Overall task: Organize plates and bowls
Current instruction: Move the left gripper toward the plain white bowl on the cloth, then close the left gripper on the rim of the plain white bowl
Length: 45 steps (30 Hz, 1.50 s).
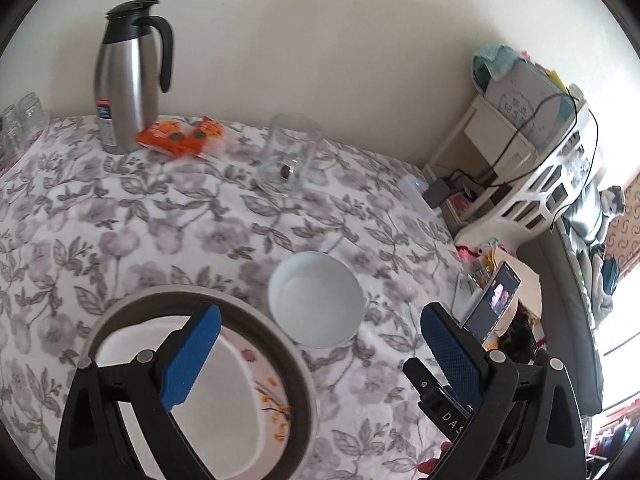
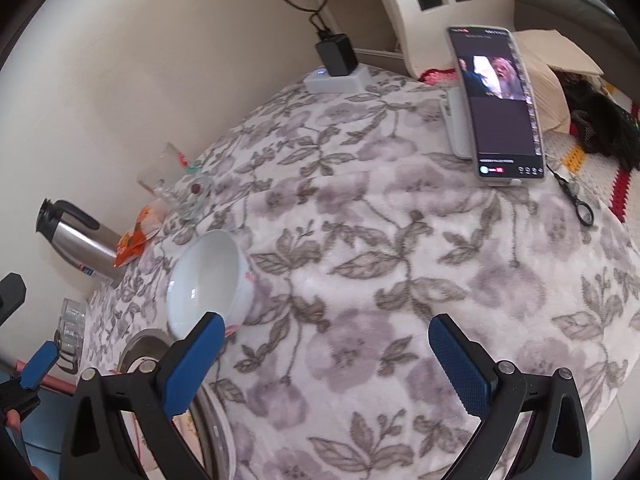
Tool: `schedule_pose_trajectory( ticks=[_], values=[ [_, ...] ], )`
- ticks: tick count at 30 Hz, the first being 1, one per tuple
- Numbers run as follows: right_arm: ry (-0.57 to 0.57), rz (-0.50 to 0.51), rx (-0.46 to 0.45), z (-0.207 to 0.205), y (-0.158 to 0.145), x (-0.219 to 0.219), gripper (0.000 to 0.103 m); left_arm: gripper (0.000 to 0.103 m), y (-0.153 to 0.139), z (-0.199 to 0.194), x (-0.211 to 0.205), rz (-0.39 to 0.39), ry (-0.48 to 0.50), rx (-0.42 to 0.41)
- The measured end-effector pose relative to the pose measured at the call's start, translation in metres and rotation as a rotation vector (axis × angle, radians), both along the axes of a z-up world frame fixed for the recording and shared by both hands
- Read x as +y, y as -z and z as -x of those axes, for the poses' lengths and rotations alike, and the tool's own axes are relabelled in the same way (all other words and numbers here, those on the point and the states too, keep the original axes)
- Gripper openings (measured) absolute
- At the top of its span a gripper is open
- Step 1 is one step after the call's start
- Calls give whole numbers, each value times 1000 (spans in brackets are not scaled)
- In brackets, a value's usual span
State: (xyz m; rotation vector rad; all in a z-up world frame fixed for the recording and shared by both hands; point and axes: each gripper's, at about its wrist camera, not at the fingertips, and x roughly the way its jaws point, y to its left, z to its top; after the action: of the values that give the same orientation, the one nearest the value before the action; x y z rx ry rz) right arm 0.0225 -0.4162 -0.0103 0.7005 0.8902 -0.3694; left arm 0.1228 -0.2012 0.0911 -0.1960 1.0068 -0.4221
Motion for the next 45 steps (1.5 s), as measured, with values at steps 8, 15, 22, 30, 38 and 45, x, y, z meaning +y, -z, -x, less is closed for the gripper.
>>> schedule_pose_trajectory(
  ticks=[8,15,22,30,38,45],
  values=[
    [17,-25,15,-4,11,-12,103,100,20,-8,-26,-27,5,40],
    [-26,-24,-2,-20,14,-5,103,100,34,-15,-44,-54,7,44],
    [-92,3,-19,-36,13,7,103,100,50,-28,-54,-83,-7,53],
    [-135,-1,-4,-55,22,12,103,98,62,-44,-57,-138,-23,33],
    [-153,-13,6,-70,31,15,103,86,71,-52,-70,-173,24,16],
    [-160,-21,9,-81,38,15,99,78,82,-59,-70,-179,19,43]
  ],
)
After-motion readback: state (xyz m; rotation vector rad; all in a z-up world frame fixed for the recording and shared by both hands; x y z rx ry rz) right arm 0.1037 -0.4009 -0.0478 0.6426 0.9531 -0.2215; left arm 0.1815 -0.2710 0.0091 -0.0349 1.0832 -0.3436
